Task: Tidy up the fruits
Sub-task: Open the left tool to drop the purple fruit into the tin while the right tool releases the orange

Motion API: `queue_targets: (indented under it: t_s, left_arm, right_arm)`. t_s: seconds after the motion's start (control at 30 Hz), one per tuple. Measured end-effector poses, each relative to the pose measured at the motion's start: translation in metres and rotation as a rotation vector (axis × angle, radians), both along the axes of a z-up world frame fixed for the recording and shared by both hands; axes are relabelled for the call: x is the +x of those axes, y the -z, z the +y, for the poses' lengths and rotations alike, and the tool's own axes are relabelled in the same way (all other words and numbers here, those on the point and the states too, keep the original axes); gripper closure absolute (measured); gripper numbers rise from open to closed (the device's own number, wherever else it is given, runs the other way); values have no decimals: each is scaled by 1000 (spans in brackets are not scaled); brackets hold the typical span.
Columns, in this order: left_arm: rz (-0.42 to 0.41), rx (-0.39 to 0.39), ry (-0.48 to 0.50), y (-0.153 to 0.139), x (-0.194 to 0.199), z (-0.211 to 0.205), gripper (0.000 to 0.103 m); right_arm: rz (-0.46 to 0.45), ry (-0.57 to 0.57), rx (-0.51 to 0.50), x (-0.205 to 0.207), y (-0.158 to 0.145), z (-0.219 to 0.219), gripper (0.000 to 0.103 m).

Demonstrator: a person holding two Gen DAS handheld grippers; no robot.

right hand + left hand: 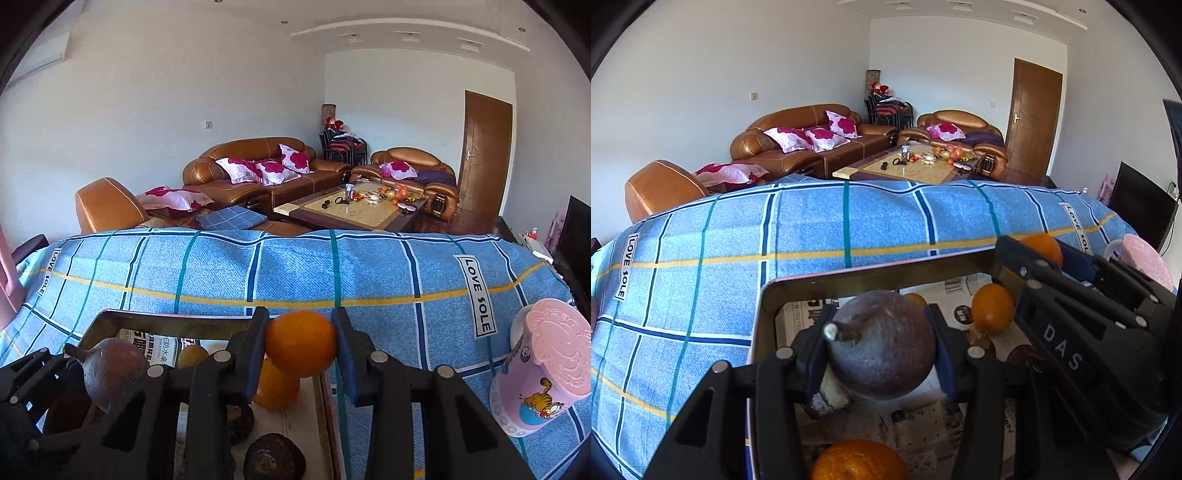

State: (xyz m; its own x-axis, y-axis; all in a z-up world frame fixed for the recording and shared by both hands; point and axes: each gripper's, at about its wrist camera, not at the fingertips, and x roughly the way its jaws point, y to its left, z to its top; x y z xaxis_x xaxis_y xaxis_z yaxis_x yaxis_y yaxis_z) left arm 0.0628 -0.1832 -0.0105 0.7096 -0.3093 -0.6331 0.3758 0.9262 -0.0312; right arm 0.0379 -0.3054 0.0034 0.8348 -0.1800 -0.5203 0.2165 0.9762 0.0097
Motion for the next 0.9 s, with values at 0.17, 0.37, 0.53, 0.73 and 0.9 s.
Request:
queue_targets:
  t_s: [0.17, 0.37, 0.53, 0.73, 0.9]
  left_arm:
    - [11, 5, -68, -1, 8, 15, 53]
    - [5, 16, -55, 3, 6, 14, 53]
    - [18, -12, -45, 4, 6, 18, 53]
    - [4, -5, -68, 2, -2, 23, 46]
    - [-12, -34, -55, -1, -12, 28, 18]
  right_arm:
    - [17, -25, -6, 4, 3, 6, 66]
    - [70, -76, 41, 10, 9, 9, 65]
    - [94, -120, 162, 14, 17, -2, 65]
    - [91, -137, 192, 14, 19, -2, 64]
    - [57, -163, 266, 7, 18, -10, 58]
